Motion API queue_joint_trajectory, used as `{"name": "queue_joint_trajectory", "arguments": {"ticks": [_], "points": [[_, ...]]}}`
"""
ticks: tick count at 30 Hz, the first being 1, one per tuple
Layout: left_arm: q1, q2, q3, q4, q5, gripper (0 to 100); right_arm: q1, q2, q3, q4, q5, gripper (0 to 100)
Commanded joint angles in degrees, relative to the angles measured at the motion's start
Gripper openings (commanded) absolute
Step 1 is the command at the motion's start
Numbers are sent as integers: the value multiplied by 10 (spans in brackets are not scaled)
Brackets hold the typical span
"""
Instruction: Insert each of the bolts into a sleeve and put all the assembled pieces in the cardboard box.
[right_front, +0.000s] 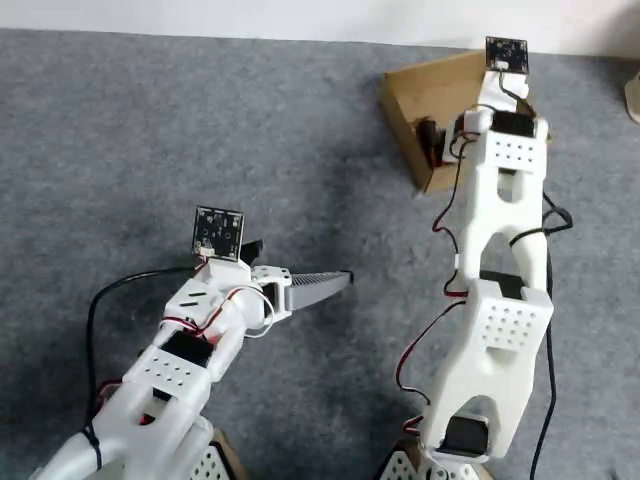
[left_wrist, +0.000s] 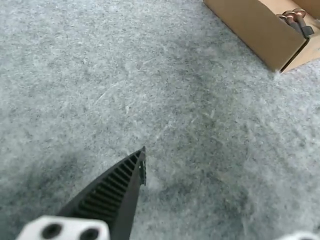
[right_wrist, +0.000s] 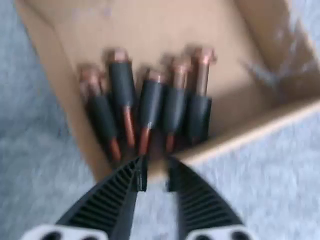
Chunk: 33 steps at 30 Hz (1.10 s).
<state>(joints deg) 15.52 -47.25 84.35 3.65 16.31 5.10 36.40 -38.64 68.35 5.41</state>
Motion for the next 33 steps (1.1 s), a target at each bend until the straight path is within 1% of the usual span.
{"name": "queue_joint_trajectory", "arguments": {"ticks": [1, 6, 8, 10, 14, 16, 20, 26, 30, 32, 33], "points": [[-16, -10, -2, -3, -9, 549, 0, -19, -65, 116, 6, 5], [-29, -10, -3, -3, -9, 549, 0, -19, -102, 243, 4, 3], [-29, -10, -7, 14, -9, 549, 1, -19, -113, 292, 4, 3], [-29, -13, -24, 61, -9, 549, 1, -19, -121, 328, 6, 3], [-29, -49, -80, 231, -10, 549, 14, -36, -112, 326, 3, 3], [-29, -72, -88, 271, -10, 549, 19, -53, -80, 326, 5, 3], [-29, -108, -69, 271, -10, 549, 18, -106, 4, 326, 6, 3], [-29, -175, -42, 273, -10, 548, 17, -211, 178, 317, 8, 3], [-29, -226, -17, 273, -10, 546, 19, -276, 292, 262, 8, 3], [-29, -252, -5, 273, -11, 506, 17, -305, 355, 233, 9, 3], [-29, -266, 0, 273, -16, 468, 16, -320, 385, 219, 18, 3]]}}
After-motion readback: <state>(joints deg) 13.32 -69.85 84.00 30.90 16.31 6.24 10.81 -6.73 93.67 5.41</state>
